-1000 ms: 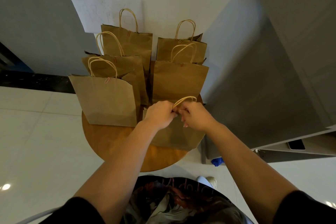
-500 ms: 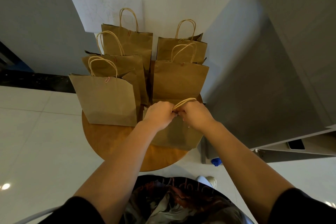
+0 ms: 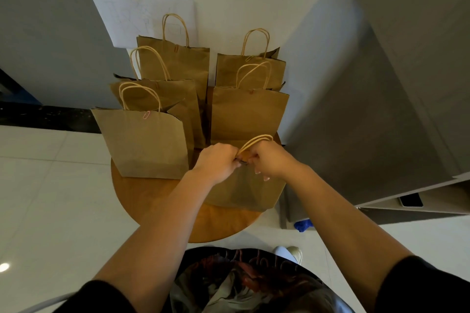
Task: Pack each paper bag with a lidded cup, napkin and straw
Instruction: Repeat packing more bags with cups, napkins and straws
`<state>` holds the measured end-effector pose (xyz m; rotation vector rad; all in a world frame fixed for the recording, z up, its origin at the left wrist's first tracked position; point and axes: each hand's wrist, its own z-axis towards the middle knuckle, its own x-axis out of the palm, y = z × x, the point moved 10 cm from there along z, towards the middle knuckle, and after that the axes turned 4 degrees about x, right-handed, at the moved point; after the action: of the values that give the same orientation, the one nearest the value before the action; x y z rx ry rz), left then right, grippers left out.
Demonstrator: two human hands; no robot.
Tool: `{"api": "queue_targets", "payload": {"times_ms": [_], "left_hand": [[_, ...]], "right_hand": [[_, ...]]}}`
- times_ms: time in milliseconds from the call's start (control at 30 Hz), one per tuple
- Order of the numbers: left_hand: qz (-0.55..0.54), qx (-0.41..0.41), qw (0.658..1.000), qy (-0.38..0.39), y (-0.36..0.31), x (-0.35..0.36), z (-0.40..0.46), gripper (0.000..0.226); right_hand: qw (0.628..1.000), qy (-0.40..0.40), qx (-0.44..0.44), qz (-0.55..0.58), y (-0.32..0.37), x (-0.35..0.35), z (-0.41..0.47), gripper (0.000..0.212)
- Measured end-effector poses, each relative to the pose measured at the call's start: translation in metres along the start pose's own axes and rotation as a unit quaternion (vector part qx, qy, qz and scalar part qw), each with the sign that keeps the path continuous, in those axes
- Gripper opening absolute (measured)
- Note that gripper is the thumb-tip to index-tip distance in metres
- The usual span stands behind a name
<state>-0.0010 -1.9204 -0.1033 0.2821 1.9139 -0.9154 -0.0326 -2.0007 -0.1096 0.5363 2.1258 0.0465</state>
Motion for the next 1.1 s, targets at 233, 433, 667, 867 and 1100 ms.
{"api": "queue_targets", "payload": {"times_ms": [233,433,667,867,1100], "left_hand": [[-0.006,-0.010,1.000,-0.023,0.006,-0.004,0.003,0.018],[-0.020,-0.009,0.997,-0.075,0.007,-0.033,0.021,0.018],[-0.038,-0.006,0.995,-0.088,0.009,-0.046,0.048,0.018],[-0.080,-0.022,0.992,-0.091,0.020,-0.047,0.061,0.018],[-0.113,-0.012,0.988,-0.104,0.013,-0.054,0.057,0.019]], "right_hand": [[0.999,-0.025,0.021,-0.043,0.002,-0.003,0.005,0.021],[0.983,-0.171,-0.001,-0.066,0.013,-0.042,-0.002,0.018],[0.976,-0.178,0.052,-0.113,0.007,-0.063,0.010,0.019],[0.976,-0.194,0.056,-0.083,0.008,-0.065,0.018,0.025],[0.952,-0.289,0.043,0.095,-0.024,-0.069,-0.008,0.018]]}}
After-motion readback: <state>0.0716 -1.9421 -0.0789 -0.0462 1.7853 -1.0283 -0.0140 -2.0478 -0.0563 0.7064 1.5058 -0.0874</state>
